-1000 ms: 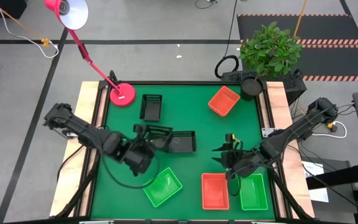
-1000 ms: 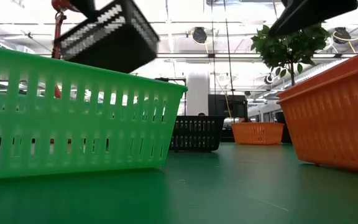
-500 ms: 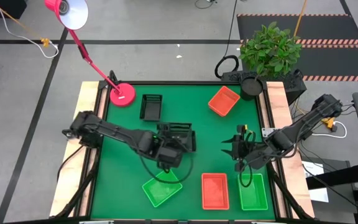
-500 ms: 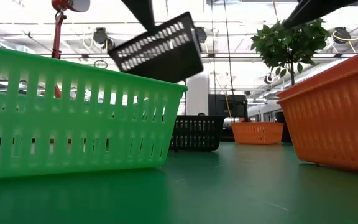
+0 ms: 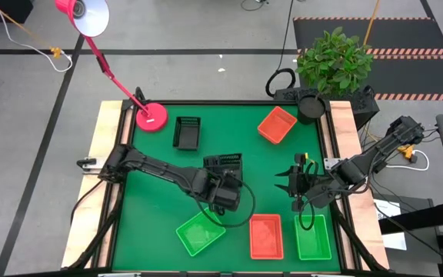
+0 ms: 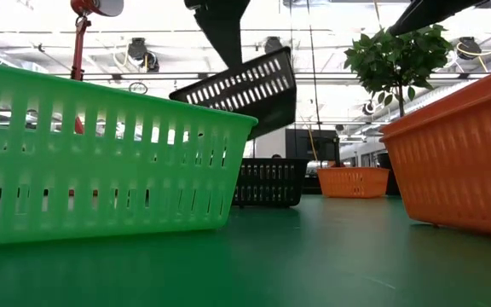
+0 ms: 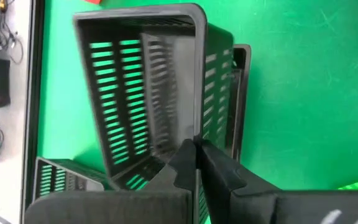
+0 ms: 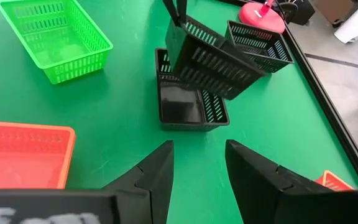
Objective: Stack baskets by color
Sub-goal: Stack the bottom left black bin on top of the bottom right black bin
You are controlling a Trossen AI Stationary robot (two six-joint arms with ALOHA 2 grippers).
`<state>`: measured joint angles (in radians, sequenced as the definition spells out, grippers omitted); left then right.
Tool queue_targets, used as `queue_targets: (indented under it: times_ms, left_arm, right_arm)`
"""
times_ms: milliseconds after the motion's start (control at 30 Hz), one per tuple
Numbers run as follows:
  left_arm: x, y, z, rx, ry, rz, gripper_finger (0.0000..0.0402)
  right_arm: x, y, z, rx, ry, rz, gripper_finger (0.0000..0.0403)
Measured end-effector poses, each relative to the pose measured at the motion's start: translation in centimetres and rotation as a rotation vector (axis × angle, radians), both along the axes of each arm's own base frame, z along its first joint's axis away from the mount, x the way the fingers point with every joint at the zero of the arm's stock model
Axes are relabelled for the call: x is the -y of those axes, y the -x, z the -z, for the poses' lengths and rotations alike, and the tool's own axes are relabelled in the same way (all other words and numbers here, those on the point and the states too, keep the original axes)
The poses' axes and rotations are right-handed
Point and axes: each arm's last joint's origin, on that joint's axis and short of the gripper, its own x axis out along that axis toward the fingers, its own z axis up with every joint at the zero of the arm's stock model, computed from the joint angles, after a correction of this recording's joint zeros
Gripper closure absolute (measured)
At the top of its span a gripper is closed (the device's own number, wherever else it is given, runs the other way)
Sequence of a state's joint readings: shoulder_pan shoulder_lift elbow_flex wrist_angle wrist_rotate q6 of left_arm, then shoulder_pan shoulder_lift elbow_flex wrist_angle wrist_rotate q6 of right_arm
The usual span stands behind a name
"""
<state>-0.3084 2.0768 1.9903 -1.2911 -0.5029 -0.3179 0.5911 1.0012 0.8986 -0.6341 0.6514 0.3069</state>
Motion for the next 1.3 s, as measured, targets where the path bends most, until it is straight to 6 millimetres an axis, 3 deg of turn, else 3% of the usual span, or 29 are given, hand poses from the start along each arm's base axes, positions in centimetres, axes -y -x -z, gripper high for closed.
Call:
queue_targets:
  times_ms: [267, 967, 1100, 1300]
  left_arm:
    - [0.0, 0.1, 0.7, 0.007, 0.007, -0.044, 0.0384]
    - [-0.5, -0.3, 5.0, 0.0, 0.015, -0.04, 0.038]
    - [-0.8, -0.3, 5.3, -0.003, 0.019, -0.057, 0.0354]
    - [-0.7, -0.3, 5.3, 0.006, 0.024, -0.066, 0.0281]
  right_arm:
    - [0.0, 0.0, 0.0, 0.0, -0.003, 0.001, 0.0261]
    - [0.0, 0.0, 0.0, 0.002, -0.01, 0.005, 0.0261]
    - [0.0, 0.0, 0.0, 0.003, -0.013, 0.007, 0.0261]
    - [0.0, 0.0, 0.0, 0.003, -0.013, 0.007, 0.0261]
